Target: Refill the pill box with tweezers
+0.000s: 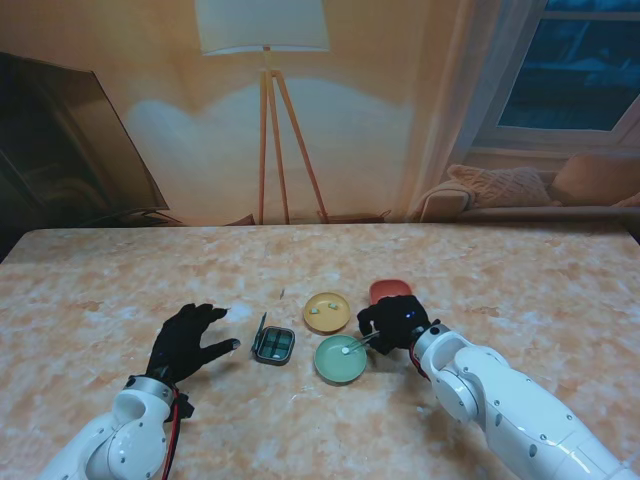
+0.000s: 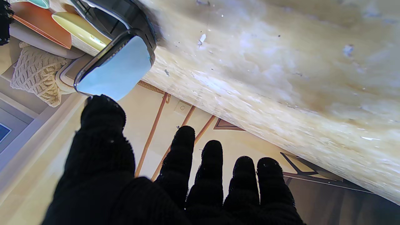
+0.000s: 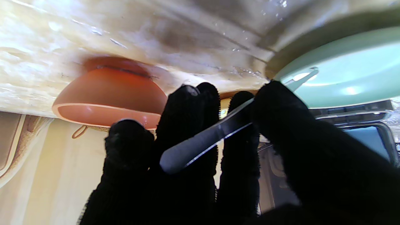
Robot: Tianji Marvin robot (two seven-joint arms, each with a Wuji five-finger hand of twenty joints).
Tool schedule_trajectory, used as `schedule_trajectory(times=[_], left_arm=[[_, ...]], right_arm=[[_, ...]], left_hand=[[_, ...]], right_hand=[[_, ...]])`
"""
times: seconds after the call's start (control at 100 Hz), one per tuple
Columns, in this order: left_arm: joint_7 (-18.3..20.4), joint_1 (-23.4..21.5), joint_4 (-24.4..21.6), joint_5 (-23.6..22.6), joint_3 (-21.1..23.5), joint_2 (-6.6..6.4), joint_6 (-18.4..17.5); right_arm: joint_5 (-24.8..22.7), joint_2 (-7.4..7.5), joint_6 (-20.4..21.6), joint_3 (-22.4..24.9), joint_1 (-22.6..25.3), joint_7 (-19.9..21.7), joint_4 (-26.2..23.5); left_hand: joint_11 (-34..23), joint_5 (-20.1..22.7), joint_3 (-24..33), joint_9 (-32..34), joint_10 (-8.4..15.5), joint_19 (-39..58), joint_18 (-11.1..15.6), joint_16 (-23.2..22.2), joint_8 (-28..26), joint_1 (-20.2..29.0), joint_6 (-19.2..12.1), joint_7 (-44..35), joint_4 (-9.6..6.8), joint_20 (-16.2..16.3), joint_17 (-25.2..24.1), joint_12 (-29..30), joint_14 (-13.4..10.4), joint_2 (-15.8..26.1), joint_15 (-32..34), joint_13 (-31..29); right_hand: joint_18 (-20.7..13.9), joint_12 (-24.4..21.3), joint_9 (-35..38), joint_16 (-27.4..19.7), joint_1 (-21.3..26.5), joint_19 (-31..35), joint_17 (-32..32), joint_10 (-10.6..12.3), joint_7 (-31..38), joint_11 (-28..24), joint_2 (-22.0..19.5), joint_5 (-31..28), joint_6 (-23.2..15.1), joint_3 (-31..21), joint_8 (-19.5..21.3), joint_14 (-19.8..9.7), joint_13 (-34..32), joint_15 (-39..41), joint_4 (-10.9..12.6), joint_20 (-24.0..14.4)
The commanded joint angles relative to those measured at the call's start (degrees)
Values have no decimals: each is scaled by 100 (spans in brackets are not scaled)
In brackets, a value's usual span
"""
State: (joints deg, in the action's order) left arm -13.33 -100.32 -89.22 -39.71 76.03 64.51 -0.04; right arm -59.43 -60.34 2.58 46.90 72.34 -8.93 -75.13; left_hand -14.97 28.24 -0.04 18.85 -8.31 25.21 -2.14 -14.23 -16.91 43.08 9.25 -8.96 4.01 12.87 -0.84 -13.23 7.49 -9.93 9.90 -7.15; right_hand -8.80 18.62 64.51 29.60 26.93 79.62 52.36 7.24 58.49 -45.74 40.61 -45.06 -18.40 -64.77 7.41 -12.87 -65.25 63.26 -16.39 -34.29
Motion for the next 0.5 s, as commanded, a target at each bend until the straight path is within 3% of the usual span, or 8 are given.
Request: schedule_trajectory(times=[0.0, 0.49], left_arm=[[60, -20, 0, 6, -2, 17, -14], [84, -42, -32, -4, 22, 13, 7]], right_arm=[[-26, -40, 22, 5, 50, 53, -39], [-213, -27, 138, 333, 284, 157, -642]], left_hand=[[-50, 134, -98, 77, 73, 41, 208, -37, 33, 98, -6, 20, -131, 99, -57, -52, -122, 159, 29, 7], [-38, 126, -103, 64, 72, 32, 197, -33, 38, 90, -23, 30, -131, 91, -61, -46, -118, 161, 21, 10]], right_hand=[[-294, 36, 342, 194, 377, 281, 144, -351, 643, -193, -63, -654, -513, -324, 122, -428, -198, 273, 102, -147], [-291, -16, 425, 221, 342, 416, 377, -458, 661, -387, 14, -768, -459, -473, 185, -466, -390, 345, 97, -172]])
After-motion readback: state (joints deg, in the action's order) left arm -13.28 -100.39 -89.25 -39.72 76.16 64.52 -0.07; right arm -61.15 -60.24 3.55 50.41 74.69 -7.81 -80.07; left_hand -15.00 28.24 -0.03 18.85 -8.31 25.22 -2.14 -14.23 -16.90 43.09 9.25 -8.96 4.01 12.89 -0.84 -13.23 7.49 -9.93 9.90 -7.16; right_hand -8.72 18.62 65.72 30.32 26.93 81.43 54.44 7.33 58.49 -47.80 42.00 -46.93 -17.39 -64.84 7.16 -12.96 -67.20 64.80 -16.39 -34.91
